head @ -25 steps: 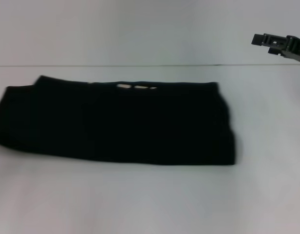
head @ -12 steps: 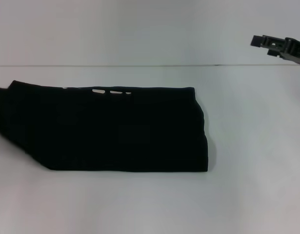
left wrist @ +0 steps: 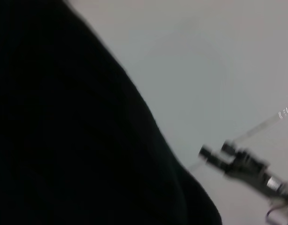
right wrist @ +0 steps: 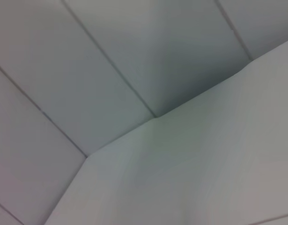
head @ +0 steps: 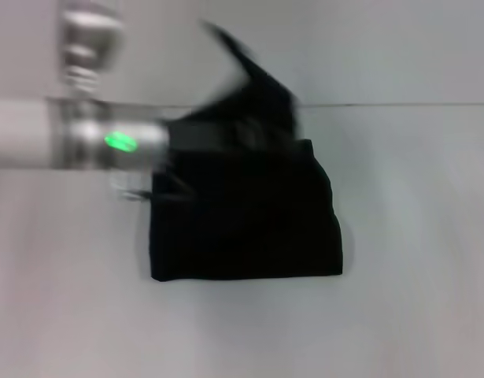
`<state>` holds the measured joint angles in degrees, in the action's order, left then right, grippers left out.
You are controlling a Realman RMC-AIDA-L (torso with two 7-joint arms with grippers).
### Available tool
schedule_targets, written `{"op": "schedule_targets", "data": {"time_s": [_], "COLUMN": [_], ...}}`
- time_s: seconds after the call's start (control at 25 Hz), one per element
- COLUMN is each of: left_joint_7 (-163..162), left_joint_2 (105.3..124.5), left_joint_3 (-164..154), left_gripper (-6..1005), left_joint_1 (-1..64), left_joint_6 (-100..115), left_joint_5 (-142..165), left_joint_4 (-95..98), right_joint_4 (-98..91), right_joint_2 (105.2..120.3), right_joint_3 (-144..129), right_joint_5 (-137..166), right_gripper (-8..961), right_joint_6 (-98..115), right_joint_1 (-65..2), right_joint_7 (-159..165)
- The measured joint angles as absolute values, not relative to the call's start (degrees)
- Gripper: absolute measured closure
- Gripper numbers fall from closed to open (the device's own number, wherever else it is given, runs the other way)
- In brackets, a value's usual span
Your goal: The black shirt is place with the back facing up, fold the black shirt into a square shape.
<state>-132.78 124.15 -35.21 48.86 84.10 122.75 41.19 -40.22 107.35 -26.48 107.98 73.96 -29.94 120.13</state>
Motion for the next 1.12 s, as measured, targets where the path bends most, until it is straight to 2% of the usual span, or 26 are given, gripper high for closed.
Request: {"op": "schedule_targets", "data": {"time_s": [0.2, 0.36, 0.56, 0.72, 0.88, 1.12], "left_joint_7": [-120.66, -107.24, -104.43, -101.97, -100.55, -89.34], "left_joint_2": [124.36, 124.70, 124.59, 124.24, 123.79, 121.57], "left_joint_3": [-39.96, -39.63, -39.48, -39.30, -39.55, -40.20], "left_gripper": [897, 869, 833, 681, 509, 256], "left_joint_1": [51.29, 49.77, 48.01, 44.64, 40.15, 35.65], "left_joint_6": [69.23, 66.17, 71.98, 83.73, 88.32, 94.02], "left_joint_5": [112.90, 104.63, 102.66, 100.68, 99.49, 103.25], "left_joint_4": [16.98, 7.45, 7.23, 12.52, 19.46, 27.34], "right_joint_4": [-40.35, -40.51, -40.15, -39.24, -34.93, -29.79], "right_joint_2": [105.44, 105.32, 105.64, 105.78, 105.02, 104.95], "right_joint_3": [-25.26, -25.79, -26.37, -27.91, -30.05, -32.57], "right_joint_5": [108.34, 108.99, 112.85, 117.47, 121.30, 126.39], "right_gripper": [81, 81, 81, 81, 81, 81], "right_joint_6": [75.77, 75.92, 76.39, 78.21, 80.84, 81.43], "right_joint_1": [-27.77, -27.29, -28.73, -31.30, -34.62, -38.58], "right_joint_7": [119.63, 118.90, 118.77, 121.50, 124.98, 129.68]}}
